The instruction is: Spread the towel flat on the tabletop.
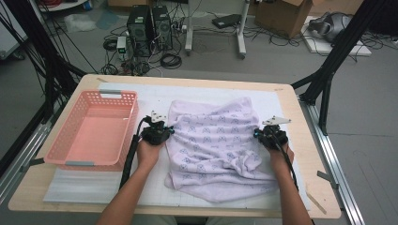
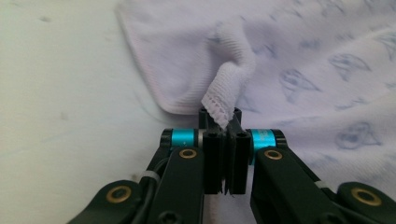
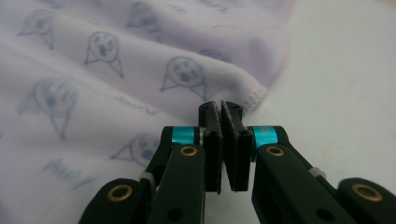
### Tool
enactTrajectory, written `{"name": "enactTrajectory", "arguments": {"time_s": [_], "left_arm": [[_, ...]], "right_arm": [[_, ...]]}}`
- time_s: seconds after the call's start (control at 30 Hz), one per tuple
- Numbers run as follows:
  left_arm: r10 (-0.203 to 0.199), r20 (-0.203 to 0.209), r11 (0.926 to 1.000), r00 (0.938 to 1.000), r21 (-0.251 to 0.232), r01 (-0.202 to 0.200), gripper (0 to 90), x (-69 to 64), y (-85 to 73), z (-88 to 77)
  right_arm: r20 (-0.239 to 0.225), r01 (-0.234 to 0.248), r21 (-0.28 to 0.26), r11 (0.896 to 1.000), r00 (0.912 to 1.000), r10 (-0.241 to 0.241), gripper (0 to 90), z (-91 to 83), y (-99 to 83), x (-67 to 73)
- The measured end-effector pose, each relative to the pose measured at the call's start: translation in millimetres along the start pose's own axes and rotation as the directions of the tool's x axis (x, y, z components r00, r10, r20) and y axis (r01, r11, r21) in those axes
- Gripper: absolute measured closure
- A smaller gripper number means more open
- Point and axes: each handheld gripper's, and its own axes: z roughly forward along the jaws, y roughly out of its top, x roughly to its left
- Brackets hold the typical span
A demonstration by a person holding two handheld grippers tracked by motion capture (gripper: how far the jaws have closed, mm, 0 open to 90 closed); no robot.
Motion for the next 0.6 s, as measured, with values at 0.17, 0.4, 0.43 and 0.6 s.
{"name": "enactTrajectory", "arguments": {"time_s": [0.17,0.4,0.43,0.6], "left_arm": [[0.0,0.002,0.9999,1.0,-0.016,0.0,87.5,1.1,9.0,8.5],[-0.036,0.096,0.9993,0.9948,-0.006,0.036,48.5,-2.0,5.9,3.6],[-0.024,0.099,0.9996,0.9948,-0.013,0.026,46.8,-4.2,4.3,-0.4],[0.027,0.123,0.9994,0.992,-0.025,-0.024,41.9,-10.2,-1.5,-18.5]], "right_arm": [[0.105,-0.011,-0.027,1.0,0.9943,0.014,87.3,11.0,7.9,-8.7],[0.112,-0.092,-0.075,0.993,0.9886,0.1,69.3,7.4,17.1,-13.5],[0.102,-0.09,-0.079,0.993,0.99,0.098,67.3,3.0,16.9,-12.9],[0.034,-0.119,-0.148,0.982,0.9915,0.125,61.5,-25.3,12.5,-11.1]]}}
